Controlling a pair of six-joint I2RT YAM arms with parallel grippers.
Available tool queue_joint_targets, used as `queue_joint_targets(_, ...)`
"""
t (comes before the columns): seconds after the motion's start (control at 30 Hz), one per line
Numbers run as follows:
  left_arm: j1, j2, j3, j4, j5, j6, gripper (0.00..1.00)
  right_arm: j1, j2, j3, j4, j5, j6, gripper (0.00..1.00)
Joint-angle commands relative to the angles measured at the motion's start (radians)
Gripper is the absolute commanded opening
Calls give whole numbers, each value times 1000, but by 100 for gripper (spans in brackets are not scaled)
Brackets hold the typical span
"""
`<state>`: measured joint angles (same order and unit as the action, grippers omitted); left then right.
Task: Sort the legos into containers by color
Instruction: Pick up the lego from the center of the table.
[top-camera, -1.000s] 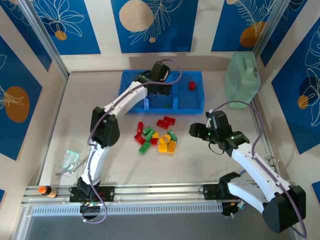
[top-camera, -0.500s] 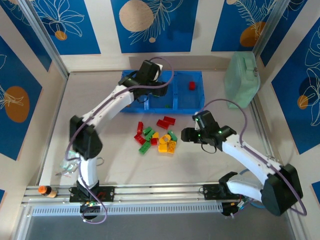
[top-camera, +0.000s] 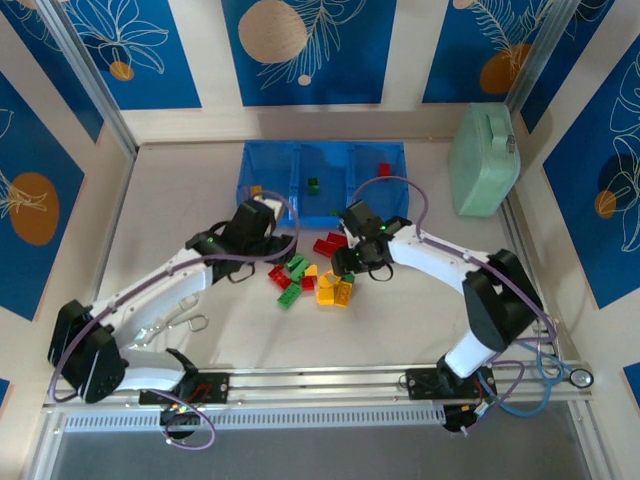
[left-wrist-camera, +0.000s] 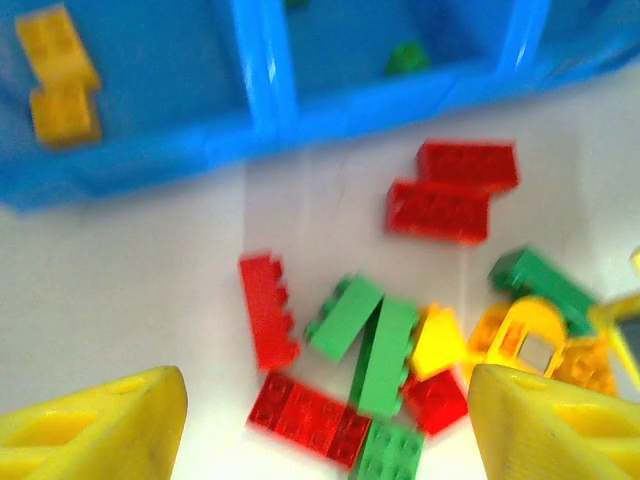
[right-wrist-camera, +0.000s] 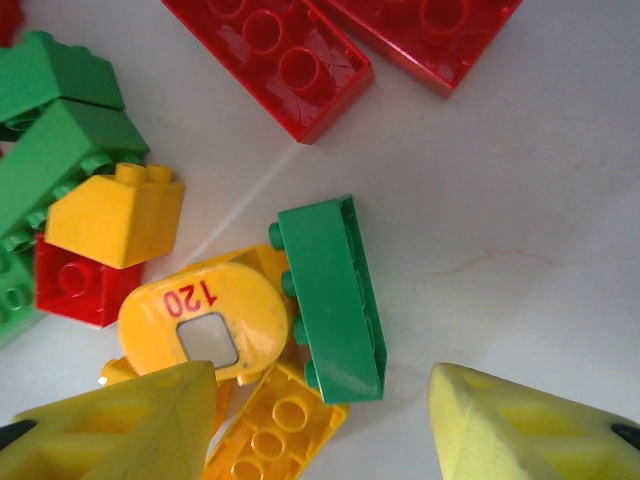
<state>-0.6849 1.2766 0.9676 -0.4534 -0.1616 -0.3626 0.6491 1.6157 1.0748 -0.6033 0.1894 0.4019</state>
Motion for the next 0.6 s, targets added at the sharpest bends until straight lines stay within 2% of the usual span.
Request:
queue_joint_targets(0.0, -7, -97, -85, 14, -21, -63, 74, 10, 51, 44, -66, 31, -28, 57)
queue_joint_targets(0.27, -8, -229, -236, -3, -46, -110, 72, 22, 132, 91, -81, 70, -23, 54)
queue_joint_targets(0.57, -7, -227, -241, 13, -50, -110, 71, 39, 221, 123, -82, 111, -6, 50)
